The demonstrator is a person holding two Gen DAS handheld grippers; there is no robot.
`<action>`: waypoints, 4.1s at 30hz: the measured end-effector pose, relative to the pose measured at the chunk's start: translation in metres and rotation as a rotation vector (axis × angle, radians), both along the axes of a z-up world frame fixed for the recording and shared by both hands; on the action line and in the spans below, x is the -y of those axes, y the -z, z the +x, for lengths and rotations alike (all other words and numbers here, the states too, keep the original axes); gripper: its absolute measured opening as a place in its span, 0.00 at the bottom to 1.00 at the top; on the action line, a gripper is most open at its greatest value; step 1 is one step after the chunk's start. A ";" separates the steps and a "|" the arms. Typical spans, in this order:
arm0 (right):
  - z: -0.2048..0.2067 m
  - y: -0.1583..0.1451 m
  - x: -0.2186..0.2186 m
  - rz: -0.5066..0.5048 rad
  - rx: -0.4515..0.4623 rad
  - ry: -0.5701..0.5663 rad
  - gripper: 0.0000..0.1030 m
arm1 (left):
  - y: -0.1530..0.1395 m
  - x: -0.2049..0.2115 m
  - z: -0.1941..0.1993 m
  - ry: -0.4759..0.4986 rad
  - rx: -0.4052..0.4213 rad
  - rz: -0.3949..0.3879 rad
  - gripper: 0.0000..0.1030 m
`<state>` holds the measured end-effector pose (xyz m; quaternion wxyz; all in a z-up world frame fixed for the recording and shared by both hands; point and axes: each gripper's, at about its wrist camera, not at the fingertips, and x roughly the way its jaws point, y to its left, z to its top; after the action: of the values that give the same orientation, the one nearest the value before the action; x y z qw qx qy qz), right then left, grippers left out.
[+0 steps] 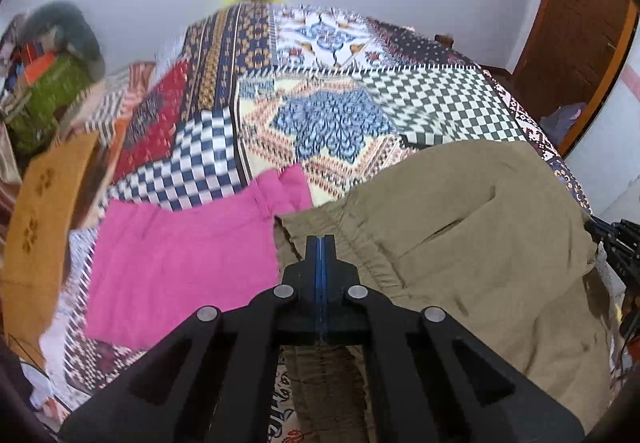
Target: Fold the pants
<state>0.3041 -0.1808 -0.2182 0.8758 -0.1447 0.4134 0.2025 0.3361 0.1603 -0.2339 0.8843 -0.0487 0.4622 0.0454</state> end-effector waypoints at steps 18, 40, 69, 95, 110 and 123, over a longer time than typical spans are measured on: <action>0.000 0.000 0.008 0.064 -0.038 0.027 0.06 | 0.021 0.021 -0.040 0.062 -0.095 -0.194 0.48; -0.002 0.004 0.020 0.096 -0.061 0.061 0.05 | 0.022 0.032 -0.016 0.051 -0.063 -0.040 0.13; 0.034 -0.062 0.018 0.199 0.010 0.053 0.44 | -0.037 -0.005 0.011 0.015 0.001 -0.021 0.40; 0.147 0.010 -0.035 0.047 -0.198 0.013 0.44 | 0.051 -0.028 0.072 0.061 -0.142 -0.143 0.55; 0.144 0.023 -0.055 0.045 -0.230 -0.084 0.17 | 0.052 -0.018 0.072 0.085 -0.132 -0.095 0.45; 0.139 -0.002 -0.054 0.084 -0.097 -0.046 0.07 | 0.033 -0.017 0.070 0.048 -0.088 0.011 0.08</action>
<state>0.4433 -0.1265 -0.2163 0.8552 -0.1073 0.4431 0.2464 0.4056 0.1771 -0.2666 0.8643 -0.0304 0.5012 0.0288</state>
